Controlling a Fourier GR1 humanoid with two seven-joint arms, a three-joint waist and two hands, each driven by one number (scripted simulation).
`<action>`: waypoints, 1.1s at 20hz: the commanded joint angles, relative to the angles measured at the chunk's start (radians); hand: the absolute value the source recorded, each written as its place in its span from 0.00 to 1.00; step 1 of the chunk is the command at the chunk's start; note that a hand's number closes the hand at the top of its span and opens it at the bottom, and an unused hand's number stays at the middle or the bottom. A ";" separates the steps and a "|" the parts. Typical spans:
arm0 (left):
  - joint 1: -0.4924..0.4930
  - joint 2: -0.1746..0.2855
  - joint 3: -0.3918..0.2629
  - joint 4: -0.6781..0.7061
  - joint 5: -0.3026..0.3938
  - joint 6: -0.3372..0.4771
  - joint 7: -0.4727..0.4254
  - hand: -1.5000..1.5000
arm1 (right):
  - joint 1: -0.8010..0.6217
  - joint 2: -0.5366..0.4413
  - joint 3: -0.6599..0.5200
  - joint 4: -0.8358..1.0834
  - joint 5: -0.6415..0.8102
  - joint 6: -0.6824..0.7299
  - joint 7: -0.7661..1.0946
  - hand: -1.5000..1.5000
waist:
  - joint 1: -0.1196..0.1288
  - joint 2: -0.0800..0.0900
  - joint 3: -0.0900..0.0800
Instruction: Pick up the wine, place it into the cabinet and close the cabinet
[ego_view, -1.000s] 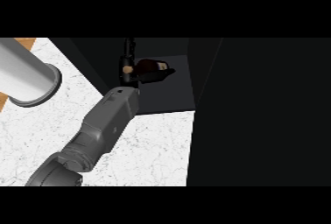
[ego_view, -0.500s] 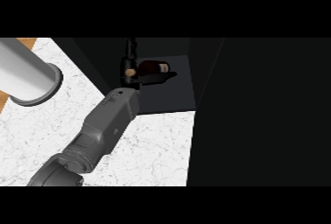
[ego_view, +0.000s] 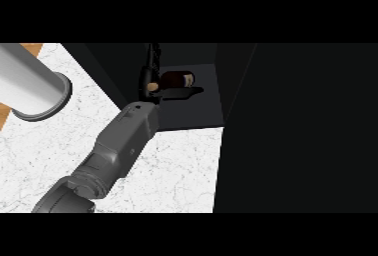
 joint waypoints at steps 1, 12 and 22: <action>0.044 0.001 0.026 -0.001 0.026 -0.032 -0.022 0.00 | 0.039 0.003 0.025 -0.052 -0.005 -0.003 0.003 0.00 | 0.010 -0.001 -0.001; 0.074 0.001 -0.040 -0.039 0.155 -0.086 -0.021 0.00 | 0.013 0.001 0.032 -0.010 -0.009 0.006 -0.004 0.00 | 0.000 -0.010 -0.001; 0.262 0.002 -0.340 -0.315 0.320 -0.006 0.039 0.00 | 0.022 0.003 0.059 -0.027 0.056 -0.042 -0.014 0.00 | 0.026 -0.023 -0.001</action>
